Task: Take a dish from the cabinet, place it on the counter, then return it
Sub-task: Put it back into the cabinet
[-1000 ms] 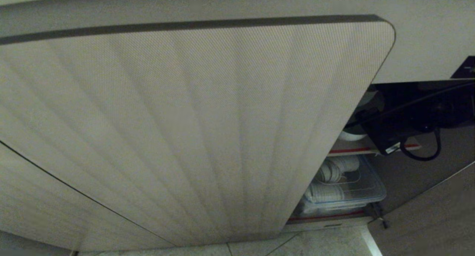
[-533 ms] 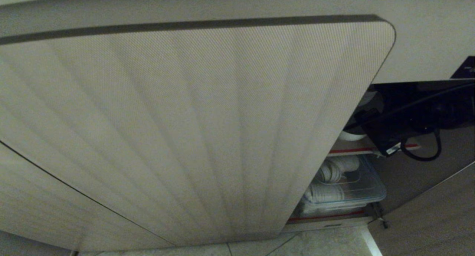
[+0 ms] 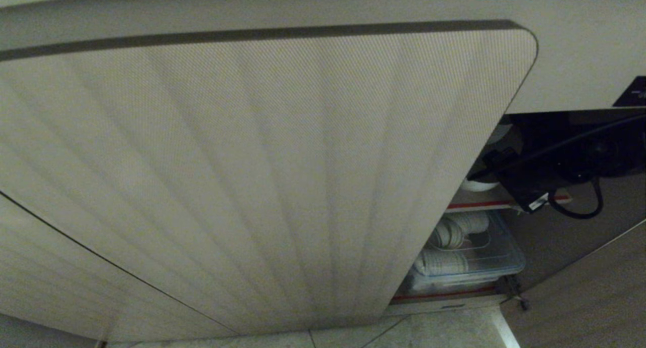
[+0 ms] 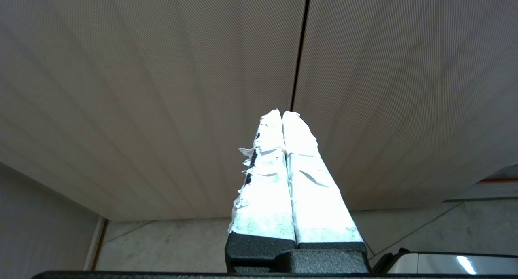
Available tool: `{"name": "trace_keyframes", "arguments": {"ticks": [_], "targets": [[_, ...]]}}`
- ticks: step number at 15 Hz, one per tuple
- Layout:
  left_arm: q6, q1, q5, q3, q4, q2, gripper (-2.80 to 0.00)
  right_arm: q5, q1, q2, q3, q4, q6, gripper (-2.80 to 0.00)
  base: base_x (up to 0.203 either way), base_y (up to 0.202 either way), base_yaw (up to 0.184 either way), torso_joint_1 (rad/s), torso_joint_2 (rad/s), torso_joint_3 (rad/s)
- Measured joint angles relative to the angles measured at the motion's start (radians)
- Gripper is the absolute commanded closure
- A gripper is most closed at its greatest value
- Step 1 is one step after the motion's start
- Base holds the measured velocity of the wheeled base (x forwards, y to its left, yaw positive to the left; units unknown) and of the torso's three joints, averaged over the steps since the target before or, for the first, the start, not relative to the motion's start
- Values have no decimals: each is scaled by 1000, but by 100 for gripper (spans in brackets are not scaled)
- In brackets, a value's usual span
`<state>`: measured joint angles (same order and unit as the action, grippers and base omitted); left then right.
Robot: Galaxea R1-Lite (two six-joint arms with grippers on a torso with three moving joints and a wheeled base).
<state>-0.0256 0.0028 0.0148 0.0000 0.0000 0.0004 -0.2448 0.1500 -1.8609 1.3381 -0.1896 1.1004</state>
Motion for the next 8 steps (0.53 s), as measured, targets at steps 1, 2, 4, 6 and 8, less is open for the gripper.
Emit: {"name": "trace_keyframes", "arguments": {"ticks": [1,2,4,6,8], "targets": [[0,0,0,0,0,0,0,-9,0,0,-6,2,-14,-280,0,0,0,0,0,0],[0,0,0,0,0,0,0,-14,0,0,-11,13,-18,-280,0,0,0,0,0,0],[0,0,0,0,0,0,0,-16,0,2,-18,32,-38,-280,0,0,0,0,0,0],[0,0,0,0,0,0,0,-18,0,3,-19,40,-58,-280,0,0,0,0,0,0],[0,0,0,0,0,0,0,-18,0,4,-20,64,-75,-280,0,0,0,0,0,0]]}}
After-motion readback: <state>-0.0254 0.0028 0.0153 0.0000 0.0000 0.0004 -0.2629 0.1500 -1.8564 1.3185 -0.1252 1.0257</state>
